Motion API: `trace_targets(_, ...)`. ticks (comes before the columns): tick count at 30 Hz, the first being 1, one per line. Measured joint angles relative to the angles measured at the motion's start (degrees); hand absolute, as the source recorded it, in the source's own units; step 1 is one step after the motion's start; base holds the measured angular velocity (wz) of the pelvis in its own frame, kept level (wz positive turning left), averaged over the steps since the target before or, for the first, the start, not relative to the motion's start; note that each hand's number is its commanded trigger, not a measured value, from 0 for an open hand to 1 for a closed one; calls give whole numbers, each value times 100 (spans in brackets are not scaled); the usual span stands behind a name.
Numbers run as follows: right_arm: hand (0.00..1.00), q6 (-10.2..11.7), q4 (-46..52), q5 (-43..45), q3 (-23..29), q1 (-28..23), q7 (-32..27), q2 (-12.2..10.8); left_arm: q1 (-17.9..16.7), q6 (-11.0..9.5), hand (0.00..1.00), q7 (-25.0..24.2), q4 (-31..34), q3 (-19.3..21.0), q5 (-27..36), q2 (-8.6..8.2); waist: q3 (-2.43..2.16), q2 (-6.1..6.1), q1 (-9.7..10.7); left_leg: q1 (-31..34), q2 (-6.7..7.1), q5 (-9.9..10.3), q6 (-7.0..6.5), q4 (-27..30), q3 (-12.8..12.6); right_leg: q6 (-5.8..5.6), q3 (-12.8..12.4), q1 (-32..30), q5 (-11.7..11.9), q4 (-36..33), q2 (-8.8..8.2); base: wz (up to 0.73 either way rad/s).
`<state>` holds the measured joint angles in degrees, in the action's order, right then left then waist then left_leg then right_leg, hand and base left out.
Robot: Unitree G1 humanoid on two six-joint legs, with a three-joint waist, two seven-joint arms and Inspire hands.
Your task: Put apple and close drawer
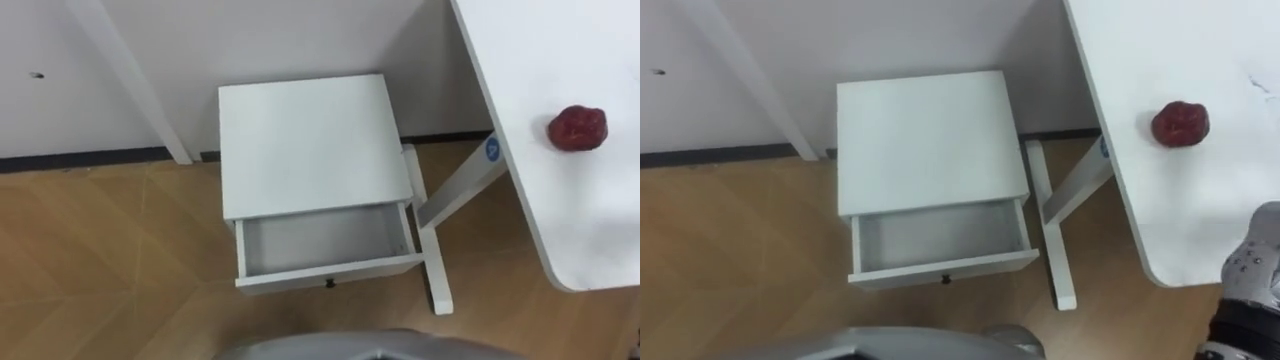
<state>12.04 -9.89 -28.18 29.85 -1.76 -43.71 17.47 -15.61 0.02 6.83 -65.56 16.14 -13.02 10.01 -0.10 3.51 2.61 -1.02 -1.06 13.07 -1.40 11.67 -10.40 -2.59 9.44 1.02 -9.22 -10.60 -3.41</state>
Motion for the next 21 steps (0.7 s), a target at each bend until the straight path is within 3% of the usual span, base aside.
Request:
trace_targets(5,0,-239,0,865,-275,-4,513,19,-17,82,0,-42,165,-70,-132,-5,16,87,-142,3,-1,-5,4,2,26,0,53,0,0,2,-5,2)
trace_targets(8,0,-339,-28,1085,-614,-3,787,157,-38,103,0,-107,270,-102,-118,3,7,102,-152,26,-1,-5,4,3,24,0,98,17,0,3,-12,4)
trace_targets(18,0,-572,-413,1100,-1112,-2,1532,253,-39,114,0,-107,372,-183,-114,12,14,114,-196,31,-8,-13,-2,3,32,0,186,25,0,11,-22,2)
trace_targets(21,0,-585,-861,1114,-1338,-3,1735,273,-34,113,0,-105,381,-339,-120,54,41,139,-243,-25,-8,-13,-2,2,31,0,185,72,1,18,-21,0)
